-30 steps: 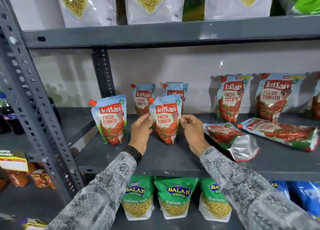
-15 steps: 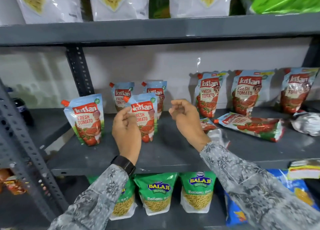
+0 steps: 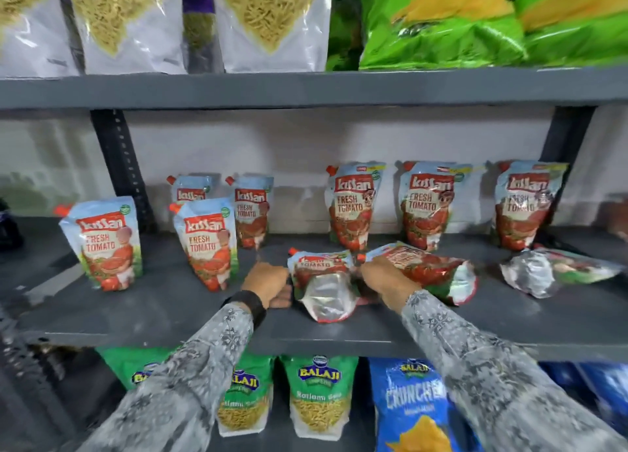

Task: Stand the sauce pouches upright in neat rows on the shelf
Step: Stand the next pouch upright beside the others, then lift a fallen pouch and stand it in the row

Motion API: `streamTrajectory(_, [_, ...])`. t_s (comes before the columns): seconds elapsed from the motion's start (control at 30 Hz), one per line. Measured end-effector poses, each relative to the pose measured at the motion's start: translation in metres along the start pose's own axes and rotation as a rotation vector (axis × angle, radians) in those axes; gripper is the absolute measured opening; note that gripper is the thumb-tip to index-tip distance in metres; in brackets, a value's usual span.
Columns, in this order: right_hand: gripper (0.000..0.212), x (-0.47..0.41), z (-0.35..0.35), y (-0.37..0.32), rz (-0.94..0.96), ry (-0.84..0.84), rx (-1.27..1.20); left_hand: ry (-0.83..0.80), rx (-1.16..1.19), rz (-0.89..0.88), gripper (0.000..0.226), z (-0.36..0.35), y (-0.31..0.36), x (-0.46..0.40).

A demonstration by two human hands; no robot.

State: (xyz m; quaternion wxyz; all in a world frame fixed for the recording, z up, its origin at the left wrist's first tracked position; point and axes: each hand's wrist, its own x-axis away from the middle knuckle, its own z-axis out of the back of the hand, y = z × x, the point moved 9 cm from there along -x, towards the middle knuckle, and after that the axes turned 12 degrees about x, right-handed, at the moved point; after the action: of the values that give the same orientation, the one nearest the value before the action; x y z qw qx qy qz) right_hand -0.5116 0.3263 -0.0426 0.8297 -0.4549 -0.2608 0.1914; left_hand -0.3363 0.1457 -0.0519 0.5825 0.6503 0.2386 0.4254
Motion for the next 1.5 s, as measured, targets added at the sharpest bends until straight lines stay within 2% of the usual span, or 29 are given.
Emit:
streamTrajectory(0.03, [0.011, -0.005, -0.003, 0.004, -0.015, -0.018, -0.069, -0.005, 0.030, 0.031, 0.037, -0.003, -0.001, 0.003])
streamTrajectory(0.13, [0.017, -0.012, -0.007, 0.006, -0.029, -0.059, -0.151, -0.040, 0.094, 0.067, 0.019, -0.012, -0.005, 0.011])
streamTrajectory(0.23, [0.018, -0.009, -0.007, 0.008, -0.057, -0.095, -0.180, 0.007, 0.103, 0.023, 0.014, -0.011, -0.002, 0.015])
streamTrajectory(0.33, [0.019, -0.001, -0.002, 0.002, -0.052, -0.049, -0.210, 0.033, 0.132, -0.027, 0.013, -0.009, 0.000, 0.018])
streamTrajectory(0.43, [0.014, 0.001, 0.008, -0.012, 0.030, 0.034, -0.207, 0.023, 0.167, -0.066, 0.021, -0.005, 0.007, 0.019])
streamTrajectory(0.53, [0.010, 0.000, 0.023, -0.032, 0.163, 0.126, -0.221, 0.026, 0.190, -0.181, 0.029, -0.001, 0.033, 0.020])
streamTrajectory(0.67, [0.024, 0.005, 0.045, -0.064, 0.375, 0.287, -0.091, 0.060, 0.182, -0.416, 0.025, 0.000, 0.079, 0.026])
streamTrajectory(0.73, [0.028, 0.004, 0.050, -0.071, 0.424, 0.360, -0.071, 0.046, 0.199, -0.504, 0.027, -0.003, 0.090, 0.029])
streamTrajectory(0.83, [0.032, -0.002, 0.048, -0.066, 0.423, 0.399, -0.184, 0.038, 0.203, -0.575, 0.026, -0.009, 0.092, 0.028])
streamTrajectory(0.97, [0.032, -0.011, 0.028, -0.042, 0.360, 0.342, -0.347, 0.070, 0.207, -0.553, 0.013, -0.012, 0.066, 0.017])
streamTrajectory(1.07, [0.030, -0.014, 0.014, -0.034, 0.362, 0.328, -0.354, 0.084, 0.238, -0.502, 0.015, -0.008, 0.045, 0.005])
streamTrajectory(1.27, [0.024, -0.012, 0.014, -0.040, 0.415, 0.344, -0.310, 0.044, 0.214, -0.504, 0.011, -0.007, 0.047, 0.001])
streamTrajectory(1.4, [0.026, -0.005, 0.014, -0.041, 0.434, 0.347, -0.316, 0.035, 0.176, -0.514, 0.015, -0.008, 0.046, 0.003])
streamTrajectory(1.5, [0.025, 0.001, 0.016, -0.041, 0.429, 0.349, -0.325, 0.018, 0.158, -0.503, 0.028, -0.008, 0.046, 0.006])
